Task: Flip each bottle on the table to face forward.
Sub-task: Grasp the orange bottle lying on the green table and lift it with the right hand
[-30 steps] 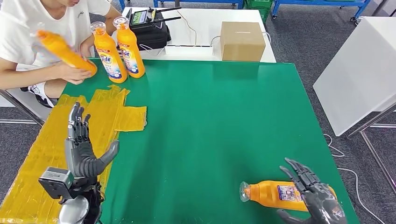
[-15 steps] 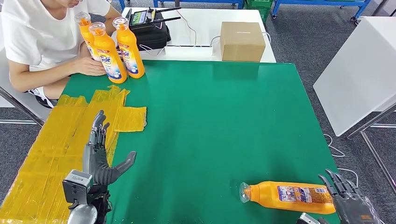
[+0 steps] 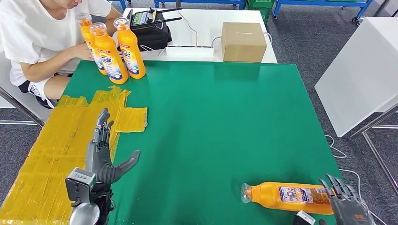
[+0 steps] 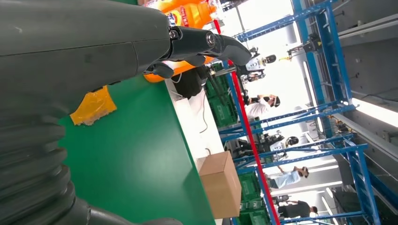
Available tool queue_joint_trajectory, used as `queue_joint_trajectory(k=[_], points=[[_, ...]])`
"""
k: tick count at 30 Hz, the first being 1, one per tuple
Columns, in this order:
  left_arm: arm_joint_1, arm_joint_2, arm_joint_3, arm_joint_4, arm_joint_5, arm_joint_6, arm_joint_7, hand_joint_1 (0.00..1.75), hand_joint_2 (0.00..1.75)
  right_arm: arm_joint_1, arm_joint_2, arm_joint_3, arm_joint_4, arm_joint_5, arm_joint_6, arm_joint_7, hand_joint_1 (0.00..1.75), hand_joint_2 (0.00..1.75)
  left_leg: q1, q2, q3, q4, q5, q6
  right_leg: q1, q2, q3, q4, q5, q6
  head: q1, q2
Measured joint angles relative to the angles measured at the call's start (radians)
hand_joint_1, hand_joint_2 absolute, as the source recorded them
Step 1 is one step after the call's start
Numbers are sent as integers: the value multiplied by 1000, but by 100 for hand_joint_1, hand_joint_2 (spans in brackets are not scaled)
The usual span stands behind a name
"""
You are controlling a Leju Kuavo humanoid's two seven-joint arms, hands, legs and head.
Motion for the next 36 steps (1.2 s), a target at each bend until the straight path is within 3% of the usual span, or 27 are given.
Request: queue_joint_trajectory(k=[15,23,27,31,36], points=[[-4,0,-3,0,0,0,3,0,175,-31,16,33,43,8,-6,-3,0,175,0,0,0,0,0,0,0,0,0,0,0,0,0,0],[-11,-5,-11,1,0,-9,11,0,175,-115,27,97,104,40,-24,-2,0,175,0,0,0,0,0,0,0,0,1,0,0,0,0,0],[-19,-6,-21,7,6,-12,16,0,175,-154,22,153,151,25,-13,44,175,175,0,0,0,0,0,0,0,0,1,0,0,0,0,0],[-25,-6,-25,18,12,-12,18,0,175,-172,-6,186,185,-1,27,116,175,175,0,0,0,0,0,0,0,0,0,0,0,0,0,0],[-30,-6,-25,33,19,-11,18,0,175,-190,-35,211,208,-24,33,132,175,175,0,0,5,0,-2,1,0,0,-3,-1,-1,0,0,0]])
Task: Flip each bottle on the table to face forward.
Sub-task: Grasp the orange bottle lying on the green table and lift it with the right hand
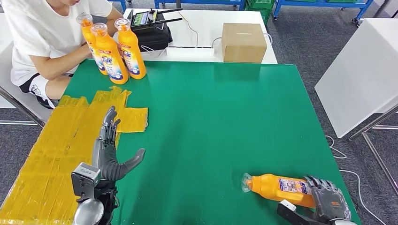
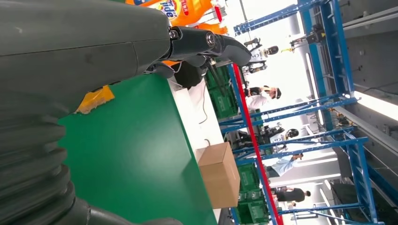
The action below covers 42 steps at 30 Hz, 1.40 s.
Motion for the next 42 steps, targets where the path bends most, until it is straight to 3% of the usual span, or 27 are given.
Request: queue_joint_trajectory(k=[9,13,21,28,34,42], points=[[-6,-2,0,12,8,8,1,0,175,-16,-18,17,16,-12,0,26,175,175,0,0,3,0,-1,0,0,1,2,0,0,0,0,0],[-4,-2,0,12,5,8,4,0,175,-29,-1,15,19,-11,-64,-4,175,175,0,2,2,0,0,0,0,2,11,0,1,0,0,0],[4,-5,-24,9,-29,-12,8,0,175,-121,207,-53,22,-219,-340,-319,175,175,1,4,2,0,1,0,1,2,11,1,1,0,0,0],[-35,-5,-99,27,-26,-44,30,0,175,-207,400,-105,19,-538,-435,-570,175,175,1,5,1,0,1,0,1,2,11,1,0,0,0,0],[-75,-4,-160,60,5,-88,65,0,175,-250,503,-119,13,-689,-446,-655,175,175,0,5,1,0,1,0,1,2,11,1,1,0,0,0],[-113,-4,-206,100,24,-124,85,0,175,-302,558,-112,31,-776,-382,-673,175,175,1,5,0,0,1,0,1,2,10,1,1,0,0,0]])
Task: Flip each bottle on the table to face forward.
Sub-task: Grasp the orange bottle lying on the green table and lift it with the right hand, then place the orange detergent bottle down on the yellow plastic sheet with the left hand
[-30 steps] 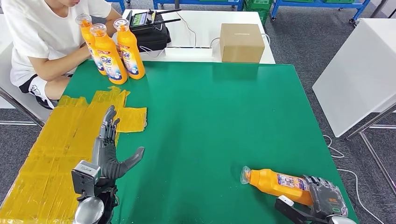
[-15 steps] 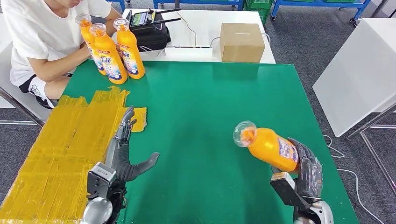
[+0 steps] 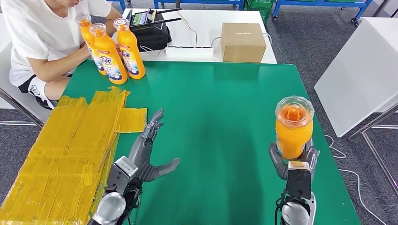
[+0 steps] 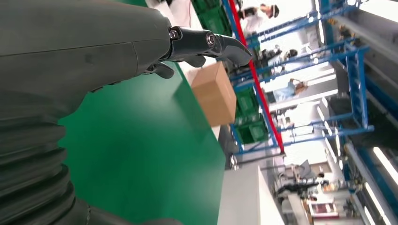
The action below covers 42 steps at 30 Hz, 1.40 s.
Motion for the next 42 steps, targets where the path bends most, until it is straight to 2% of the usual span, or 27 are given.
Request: queue_joint_trajectory(k=[5,10,14,21,24,30,42], points=[[-24,0,-19,26,21,-18,10,0,175,-38,23,30,47,-53,76,-7,174,175,0,0,0,0,0,0,0,0,0,0,0,0,0,0],[-52,0,-36,46,41,-31,18,0,175,-90,51,115,153,-64,141,-7,173,175,0,0,0,0,0,0,0,0,0,0,0,0,0,0],[-69,0,-43,58,47,-34,21,0,175,-120,74,180,227,-63,152,-7,172,175,0,0,-1,0,0,0,0,0,0,0,0,0,0,0],[-78,0,-47,70,57,-40,24,0,175,-147,85,229,288,-62,177,-7,174,175,0,0,-2,0,0,0,0,0,-1,0,0,0,0,0],[-89,0,-57,75,68,-43,28,0,175,-169,97,286,321,-48,194,-13,174,175,0,0,-2,0,0,0,0,0,-1,0,0,0,0,0],[-97,0,-64,79,86,-43,31,0,175,-199,110,421,355,0,189,-27,173,175,1,0,-2,0,0,0,1,0,-2,0,0,0,0,0],[-110,1,-73,90,126,-86,32,0,175,-252,112,533,395,37,119,-30,175,175,0,0,-2,0,0,0,0,0,-2,0,0,0,0,0]])
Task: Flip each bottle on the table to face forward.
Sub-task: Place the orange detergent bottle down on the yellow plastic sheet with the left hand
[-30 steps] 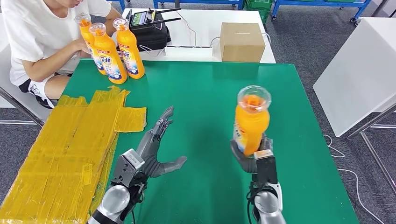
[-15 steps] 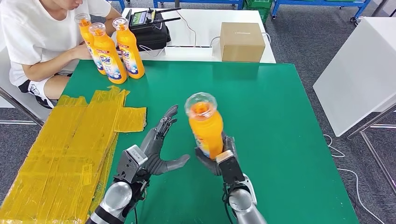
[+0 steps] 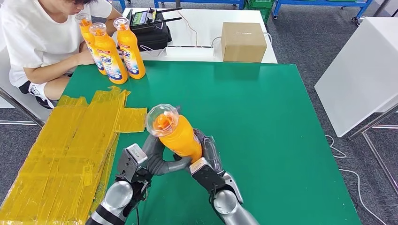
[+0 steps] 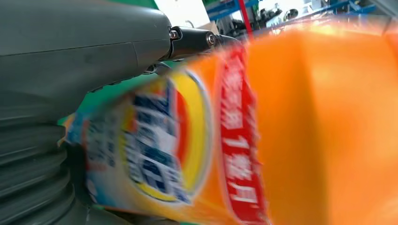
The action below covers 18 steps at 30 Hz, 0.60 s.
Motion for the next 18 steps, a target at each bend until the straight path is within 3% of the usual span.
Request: queue_joint_trajectory(k=[9,17,18], points=[[-27,4,-12,18,60,-45,16,0,175,-57,1,70,55,130,-116,19,173,175,0,0,0,0,0,0,0,0,0,0,0,0,0,0],[-25,16,4,22,130,-66,17,0,175,-110,2,111,124,180,-150,44,171,175,0,0,0,0,0,0,0,0,0,0,0,0,0,0],[-24,17,6,22,136,-65,17,41,175,-114,2,114,129,181,-150,45,169,175,0,0,0,0,0,0,0,0,0,0,0,0,0,0]])
